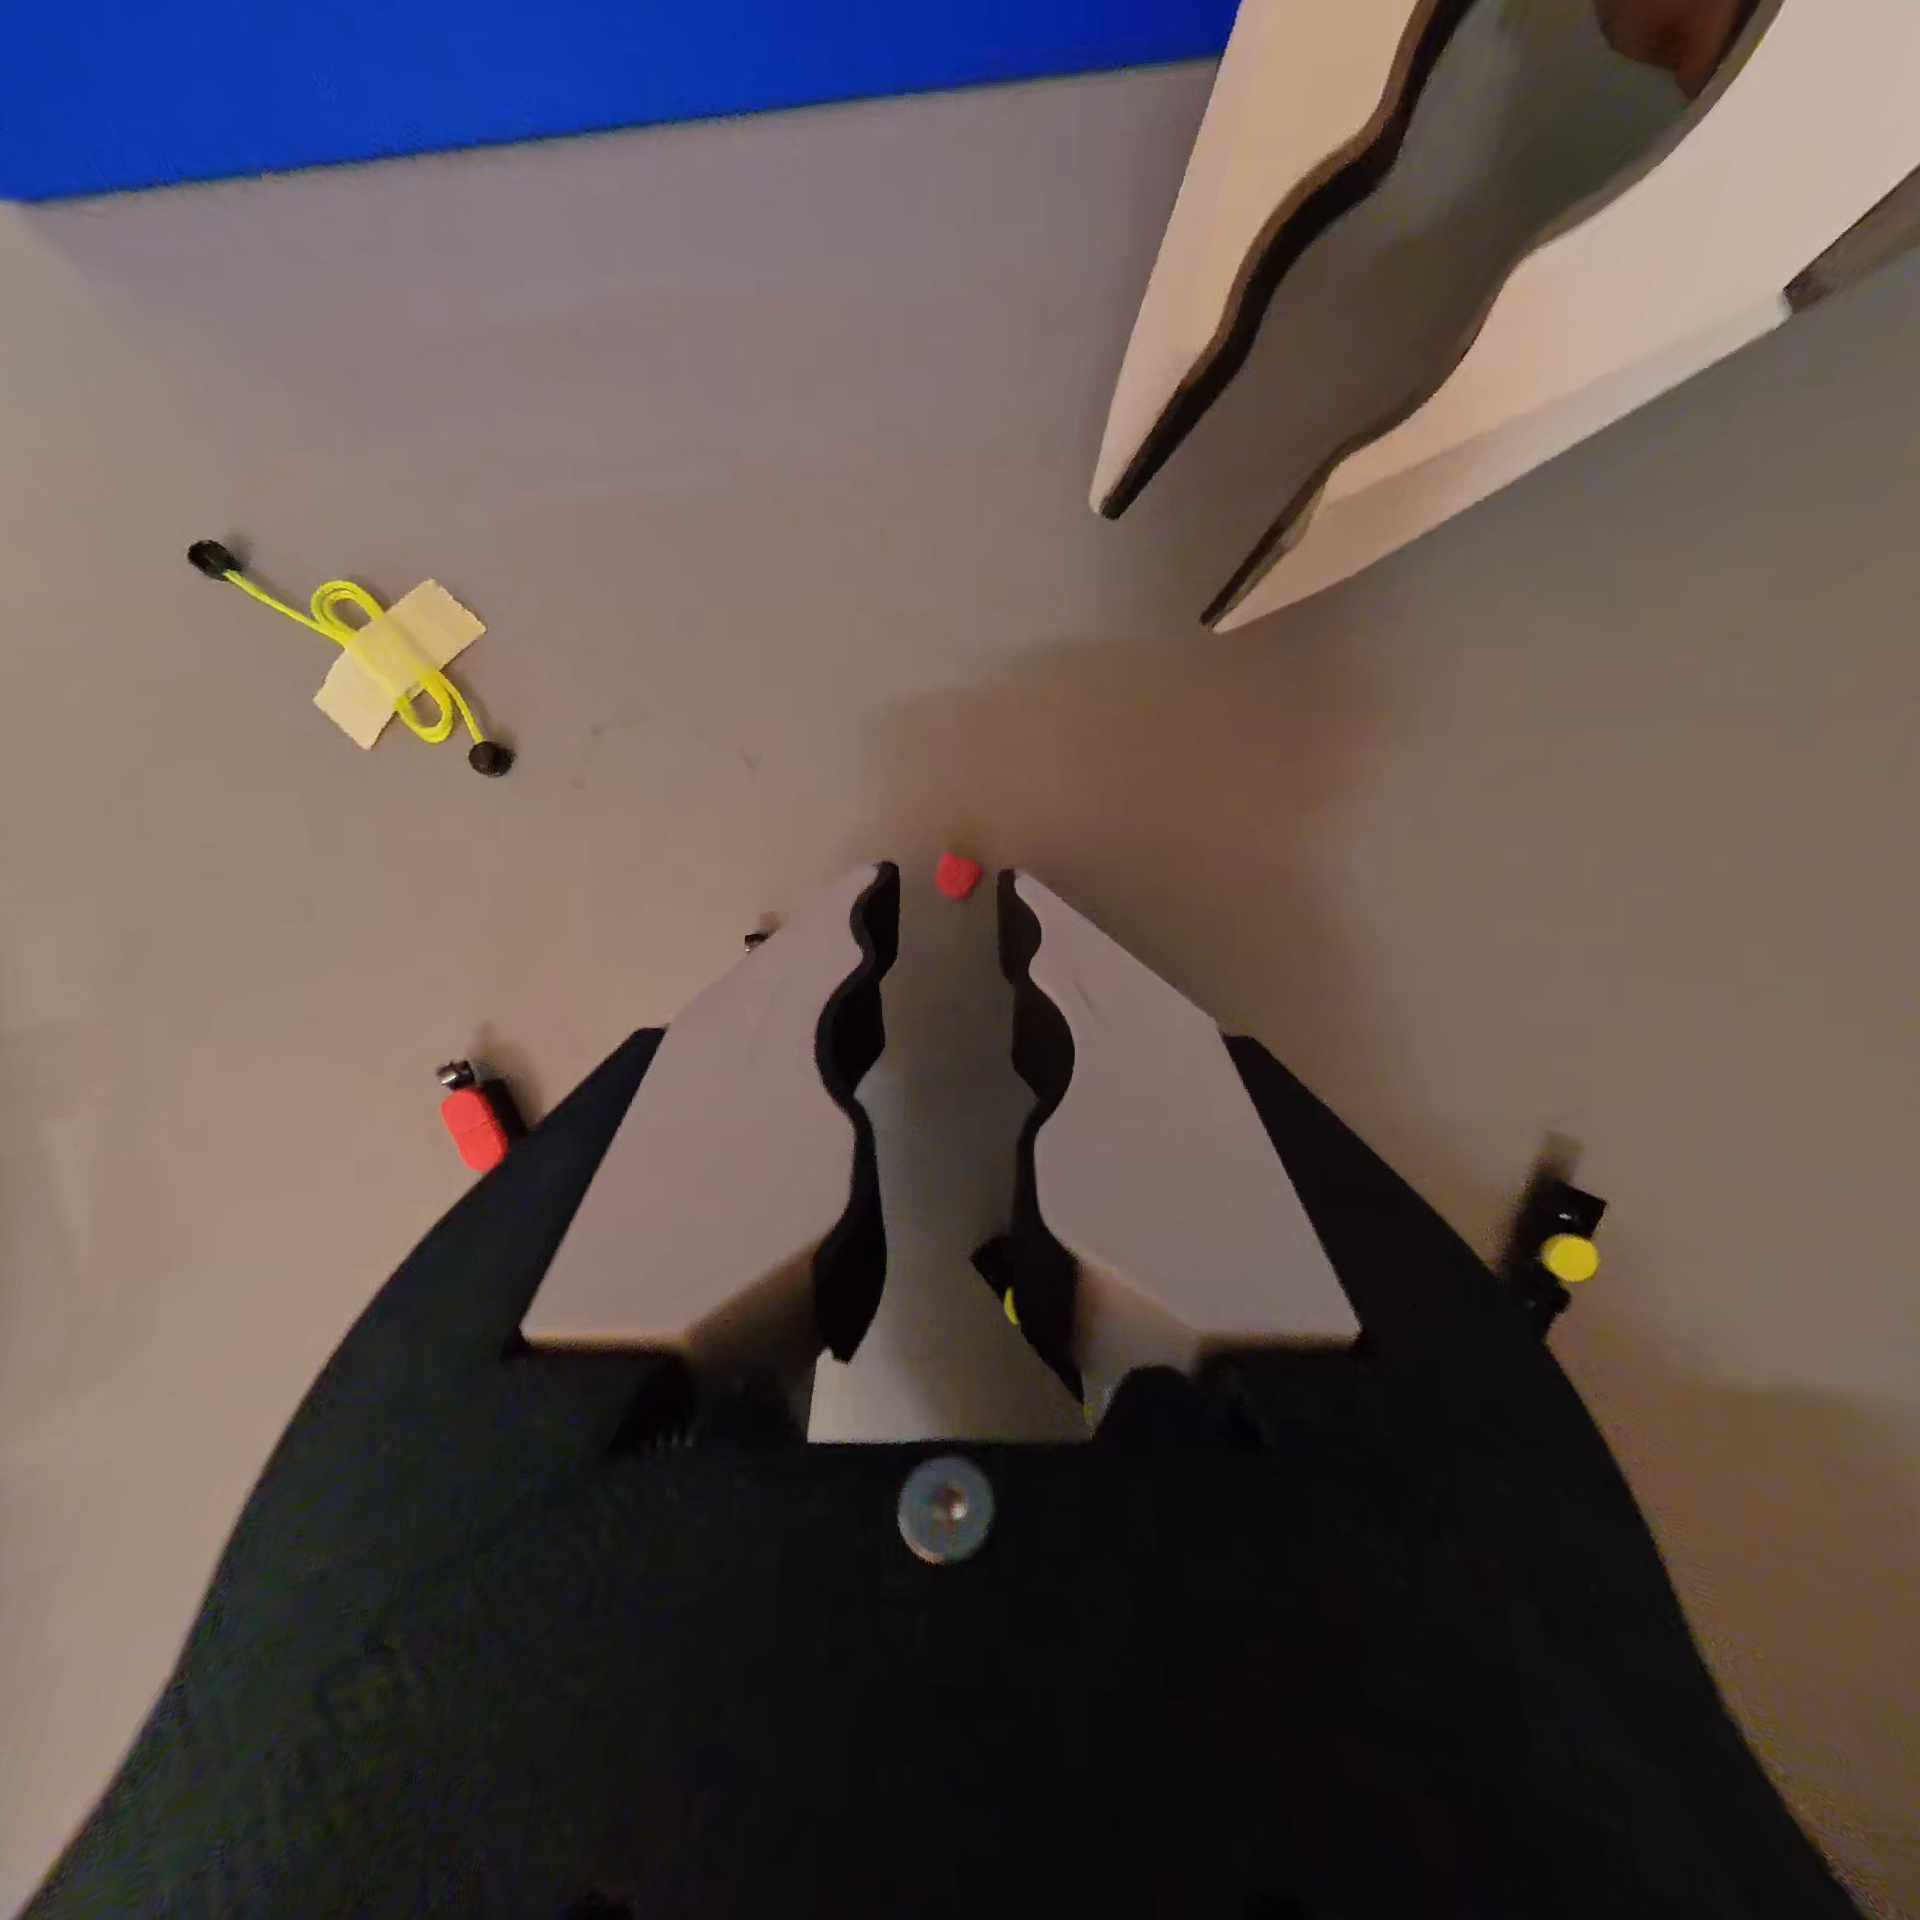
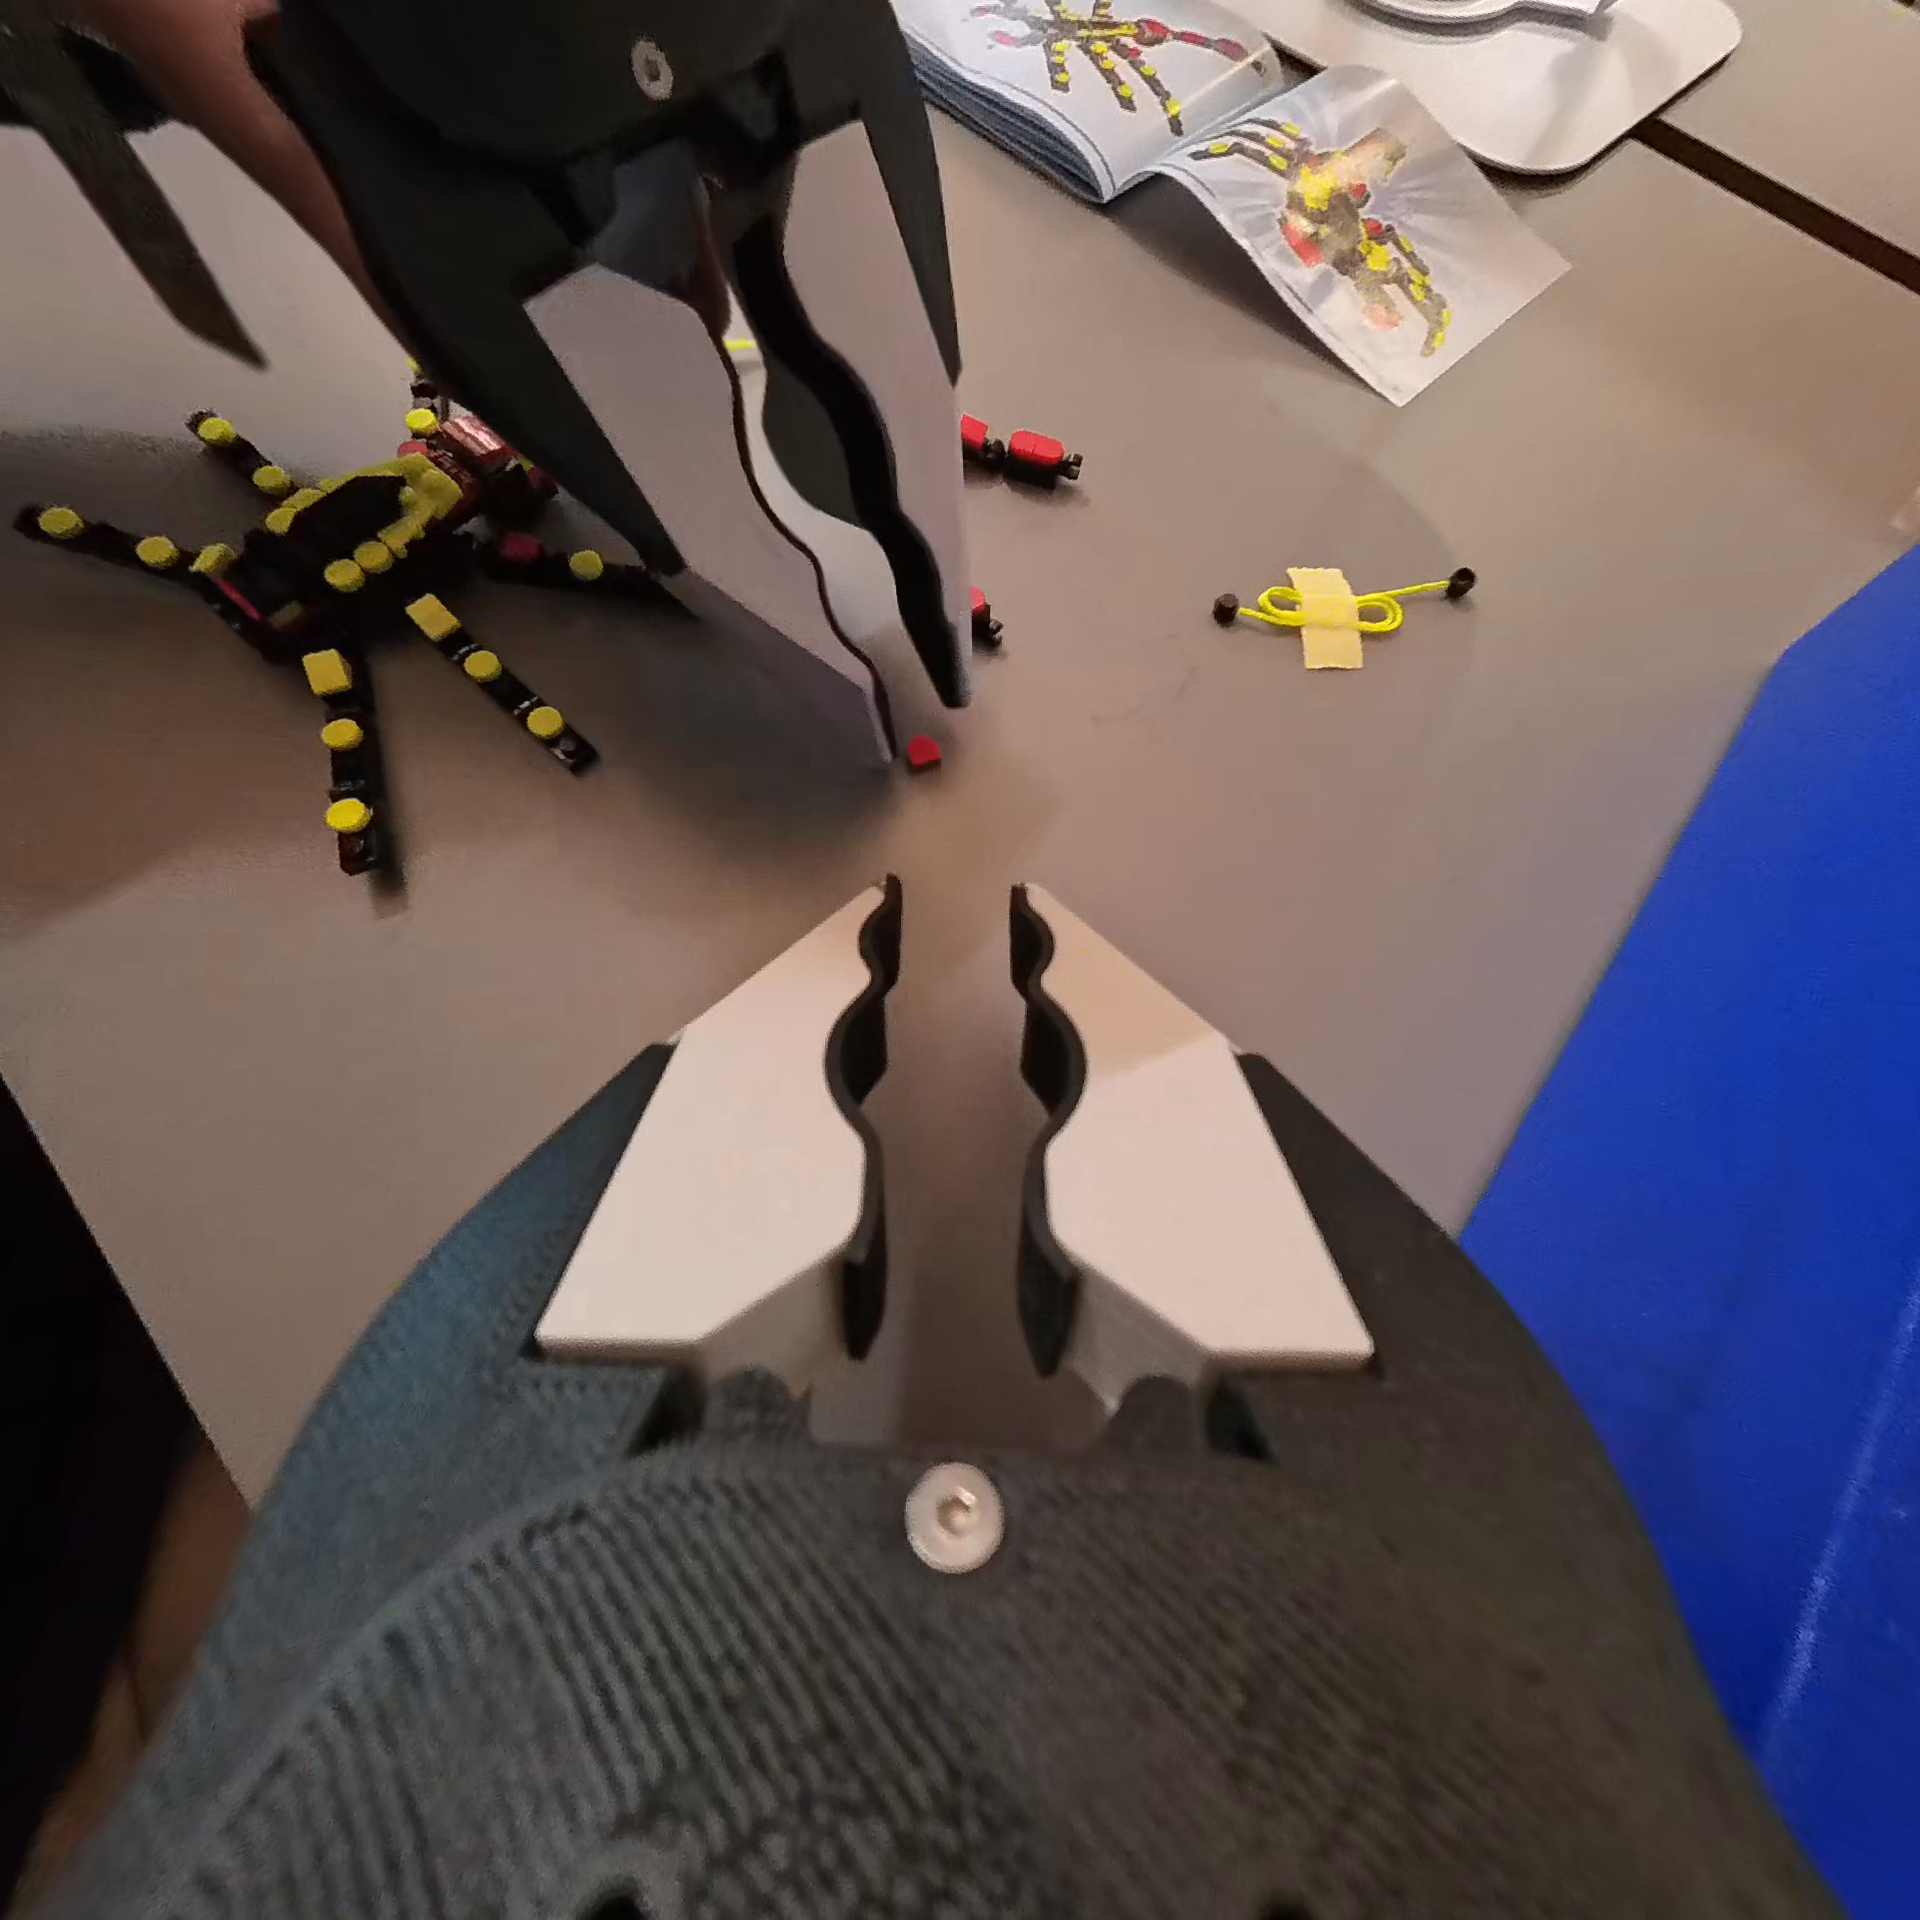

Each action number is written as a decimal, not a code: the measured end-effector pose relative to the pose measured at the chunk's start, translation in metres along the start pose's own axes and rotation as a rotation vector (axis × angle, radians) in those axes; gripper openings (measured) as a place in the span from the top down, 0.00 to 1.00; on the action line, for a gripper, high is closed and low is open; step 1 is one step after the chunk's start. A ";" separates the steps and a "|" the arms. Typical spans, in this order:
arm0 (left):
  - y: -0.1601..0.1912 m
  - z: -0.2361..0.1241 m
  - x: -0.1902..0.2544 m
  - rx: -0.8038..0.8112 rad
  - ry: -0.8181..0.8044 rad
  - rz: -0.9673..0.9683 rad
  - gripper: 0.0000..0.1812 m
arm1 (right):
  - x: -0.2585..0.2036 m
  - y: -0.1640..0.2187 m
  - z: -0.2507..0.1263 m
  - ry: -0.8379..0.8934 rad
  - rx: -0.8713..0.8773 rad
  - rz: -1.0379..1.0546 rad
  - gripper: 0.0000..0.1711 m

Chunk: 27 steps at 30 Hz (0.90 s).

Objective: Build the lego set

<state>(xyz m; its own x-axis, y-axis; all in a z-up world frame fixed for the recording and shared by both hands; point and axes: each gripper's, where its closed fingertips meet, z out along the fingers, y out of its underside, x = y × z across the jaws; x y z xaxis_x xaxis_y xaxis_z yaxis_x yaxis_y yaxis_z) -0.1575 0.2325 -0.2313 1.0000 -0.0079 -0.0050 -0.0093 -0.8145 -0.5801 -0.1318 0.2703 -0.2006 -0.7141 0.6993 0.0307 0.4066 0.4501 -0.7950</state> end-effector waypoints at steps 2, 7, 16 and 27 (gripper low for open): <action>0.004 0.003 -0.003 -0.022 -0.015 0.016 0.93 | 0.000 0.001 0.001 -0.004 -0.001 0.006 0.89; 0.001 0.005 0.001 0.011 0.016 0.001 0.91 | -0.001 0.002 0.003 -0.018 -0.002 0.016 0.89; -0.013 0.006 -0.011 0.042 -0.022 0.035 0.90 | -0.001 0.004 0.004 -0.030 -0.009 0.029 0.89; -0.021 0.021 -0.008 -0.018 0.022 0.084 0.93 | -0.001 0.002 0.003 -0.031 0.001 0.030 0.89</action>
<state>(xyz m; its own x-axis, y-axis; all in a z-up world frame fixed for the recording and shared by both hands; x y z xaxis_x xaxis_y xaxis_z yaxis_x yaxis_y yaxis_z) -0.1650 0.2623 -0.2362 0.9954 -0.0891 -0.0348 -0.0932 -0.8207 -0.5637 -0.1320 0.2691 -0.2039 -0.7192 0.6947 -0.0123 0.4279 0.4288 -0.7957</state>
